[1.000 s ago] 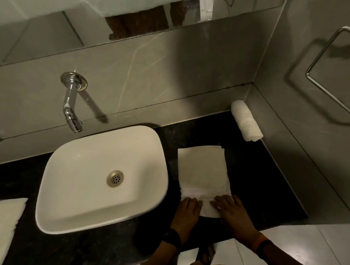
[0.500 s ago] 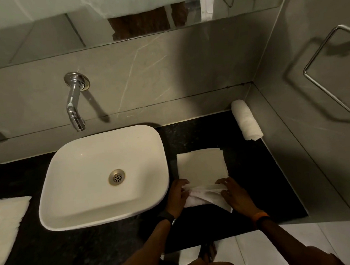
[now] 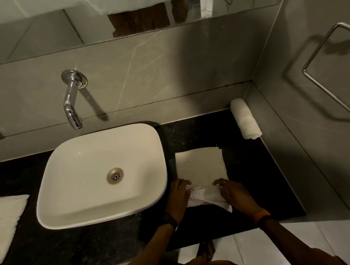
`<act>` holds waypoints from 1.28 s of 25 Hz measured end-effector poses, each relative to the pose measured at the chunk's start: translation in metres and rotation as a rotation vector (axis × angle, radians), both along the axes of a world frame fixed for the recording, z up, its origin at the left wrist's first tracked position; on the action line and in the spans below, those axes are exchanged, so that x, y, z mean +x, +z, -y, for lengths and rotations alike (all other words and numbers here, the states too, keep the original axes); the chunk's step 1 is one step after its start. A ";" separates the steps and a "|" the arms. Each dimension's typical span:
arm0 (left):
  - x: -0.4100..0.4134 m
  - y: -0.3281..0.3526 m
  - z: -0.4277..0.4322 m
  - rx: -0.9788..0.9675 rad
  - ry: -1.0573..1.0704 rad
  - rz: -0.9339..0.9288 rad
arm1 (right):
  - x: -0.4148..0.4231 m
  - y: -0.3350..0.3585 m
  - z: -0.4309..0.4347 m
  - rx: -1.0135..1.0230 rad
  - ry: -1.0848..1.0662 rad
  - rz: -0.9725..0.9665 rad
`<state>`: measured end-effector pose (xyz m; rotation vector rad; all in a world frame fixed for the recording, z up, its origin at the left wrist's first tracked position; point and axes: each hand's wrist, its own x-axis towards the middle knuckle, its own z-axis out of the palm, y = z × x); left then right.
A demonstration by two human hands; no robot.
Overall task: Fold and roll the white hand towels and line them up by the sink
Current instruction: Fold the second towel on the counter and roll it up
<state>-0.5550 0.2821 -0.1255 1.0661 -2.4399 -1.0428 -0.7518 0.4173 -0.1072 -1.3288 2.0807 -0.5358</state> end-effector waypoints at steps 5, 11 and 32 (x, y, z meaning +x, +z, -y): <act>0.008 0.009 -0.019 -0.474 -0.327 0.109 | -0.001 -0.015 0.014 0.123 0.011 -0.126; 0.018 -0.001 -0.011 -0.380 -0.350 0.266 | 0.000 -0.014 0.003 0.007 -0.030 -0.026; -0.003 0.000 -0.016 -0.384 -0.360 0.348 | 0.015 -0.006 -0.025 -0.039 0.191 -0.306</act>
